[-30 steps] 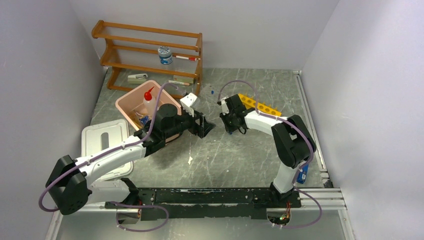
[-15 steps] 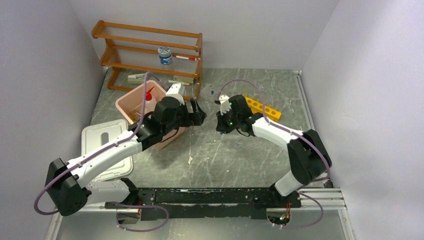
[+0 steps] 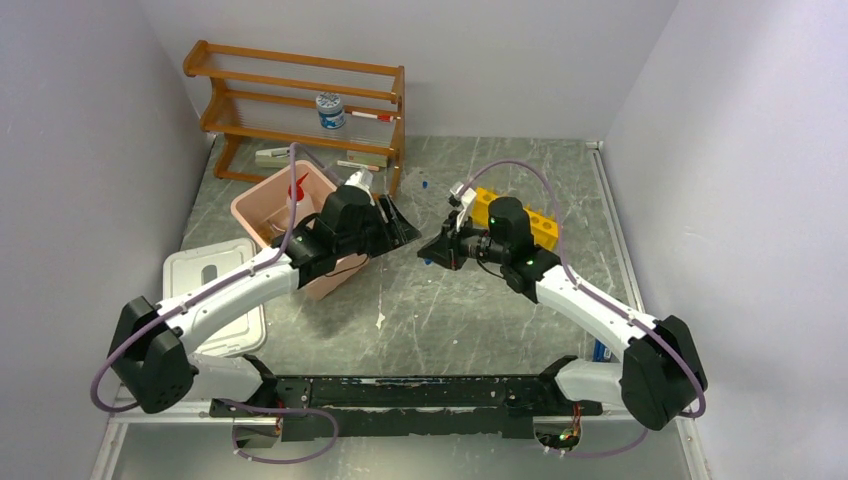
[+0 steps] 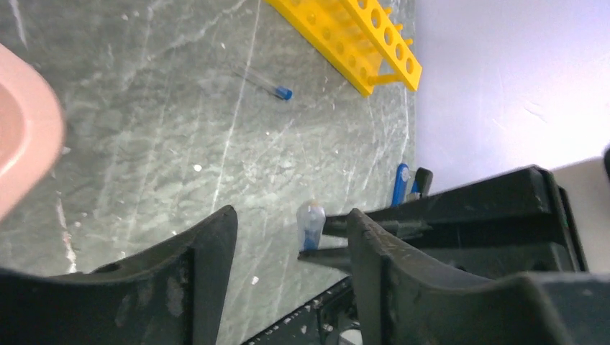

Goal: Organize the chemistry lab equipment

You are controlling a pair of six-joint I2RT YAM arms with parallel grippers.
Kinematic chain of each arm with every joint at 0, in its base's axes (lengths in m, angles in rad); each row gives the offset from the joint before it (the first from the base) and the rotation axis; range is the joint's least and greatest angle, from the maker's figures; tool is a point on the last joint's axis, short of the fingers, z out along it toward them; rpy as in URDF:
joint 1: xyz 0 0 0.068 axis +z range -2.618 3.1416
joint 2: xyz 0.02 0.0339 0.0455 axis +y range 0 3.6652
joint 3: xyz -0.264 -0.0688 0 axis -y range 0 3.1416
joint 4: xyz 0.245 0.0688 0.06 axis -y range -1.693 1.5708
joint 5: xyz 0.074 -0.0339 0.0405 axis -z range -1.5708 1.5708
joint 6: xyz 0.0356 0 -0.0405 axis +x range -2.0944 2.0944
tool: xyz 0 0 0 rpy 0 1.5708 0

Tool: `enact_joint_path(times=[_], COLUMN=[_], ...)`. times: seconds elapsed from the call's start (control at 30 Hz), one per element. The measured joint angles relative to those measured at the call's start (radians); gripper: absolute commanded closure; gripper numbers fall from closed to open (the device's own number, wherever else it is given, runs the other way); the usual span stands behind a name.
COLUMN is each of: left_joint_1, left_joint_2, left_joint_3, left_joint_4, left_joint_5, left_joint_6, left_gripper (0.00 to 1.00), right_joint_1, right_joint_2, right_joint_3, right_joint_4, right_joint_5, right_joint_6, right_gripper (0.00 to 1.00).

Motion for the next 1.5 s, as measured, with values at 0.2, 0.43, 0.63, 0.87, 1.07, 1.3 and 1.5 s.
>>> enact_joint_path(times=[0.2,0.43,0.63,0.87,1.07,1.3,1.5], left_joint_1=[0.003,0.003,0.003,0.004,0.027,0.122,0.206], left_joint_2=[0.042,-0.006,-0.091,-0.122,-0.169,-0.194,-0.151], left_joint_3=[0.034,0.026,-0.020,-0.020,-0.028,-0.018,0.013], left_joint_4=[-0.022,-0.054,-0.047,0.020,0.144,0.229,0.268], left_joint_5=[0.063,0.069,0.068,0.068,0.056,0.026,0.048], left_joint_6=[-0.067,-0.076,-0.134,-0.283,-0.402,-0.480,-0.543], left_gripper=[0.84,0.95,0.95,0.95,0.95,0.95,0.95], right_joint_1=[0.029,0.032,0.032,0.030,0.031,0.064,0.110], right_joint_2=[-0.013,-0.025,-0.060,-0.146,-0.194,-0.135,-0.052], right_joint_3=[-0.001,-0.011,-0.015,-0.014,-0.028,-0.004,0.099], right_joint_4=[0.041,0.074,0.076,0.106,0.244,0.344,0.388], right_joint_5=[-0.033,-0.059,-0.040,0.143,0.306,0.400,0.432], right_joint_6=[0.029,0.082,0.215,0.599,0.968,1.176,1.237], right_gripper=[0.97,0.69,0.32,0.31,0.31,0.36,0.49])
